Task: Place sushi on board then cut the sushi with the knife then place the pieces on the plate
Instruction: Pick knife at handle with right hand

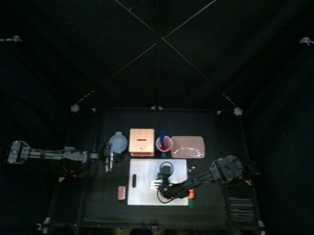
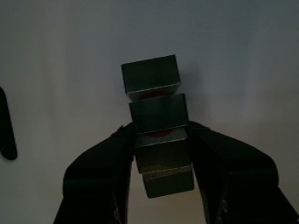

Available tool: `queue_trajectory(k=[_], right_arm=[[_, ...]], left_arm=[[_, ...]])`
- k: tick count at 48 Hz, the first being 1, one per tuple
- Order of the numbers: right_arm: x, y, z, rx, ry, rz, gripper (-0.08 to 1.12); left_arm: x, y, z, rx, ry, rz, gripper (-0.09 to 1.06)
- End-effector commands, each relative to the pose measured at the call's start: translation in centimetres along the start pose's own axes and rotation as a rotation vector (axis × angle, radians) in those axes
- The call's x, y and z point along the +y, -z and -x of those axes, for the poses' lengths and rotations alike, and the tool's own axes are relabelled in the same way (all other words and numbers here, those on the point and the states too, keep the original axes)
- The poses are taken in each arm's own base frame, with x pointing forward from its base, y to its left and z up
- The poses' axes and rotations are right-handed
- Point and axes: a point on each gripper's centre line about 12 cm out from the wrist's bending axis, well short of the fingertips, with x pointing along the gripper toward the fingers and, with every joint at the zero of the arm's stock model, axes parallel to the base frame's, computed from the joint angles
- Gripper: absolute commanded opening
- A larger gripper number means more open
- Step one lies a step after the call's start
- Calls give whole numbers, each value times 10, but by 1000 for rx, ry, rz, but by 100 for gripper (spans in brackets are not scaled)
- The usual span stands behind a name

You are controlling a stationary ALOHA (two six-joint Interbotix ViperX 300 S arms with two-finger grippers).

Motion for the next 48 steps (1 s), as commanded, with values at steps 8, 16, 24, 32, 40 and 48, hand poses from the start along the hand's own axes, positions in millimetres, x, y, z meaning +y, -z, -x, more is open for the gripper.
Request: queue_trajectory(k=[8,16,24,32,40,48], right_arm=[[8,-9,11,-7,-40,-9,64],[7,-5,7,-4,-28,-7,82],[7,-6,7,-5,-26,-9,91],[8,-10,12,-10,-33,-4,91],[4,-18,21,-44,-72,28,91],[-7,-34,34,-80,-115,54,91]], left_arm=[[0,-3,-1,3,-1,-4,-2],[0,-3,-1,3,-1,-6,-2],[0,-2,-1,5,-1,-4,-2],[0,-3,-1,5,-1,-4,-2],[1,-2,-1,8,-2,-4,-2],[1,-1,-1,11,-4,1,-2]])
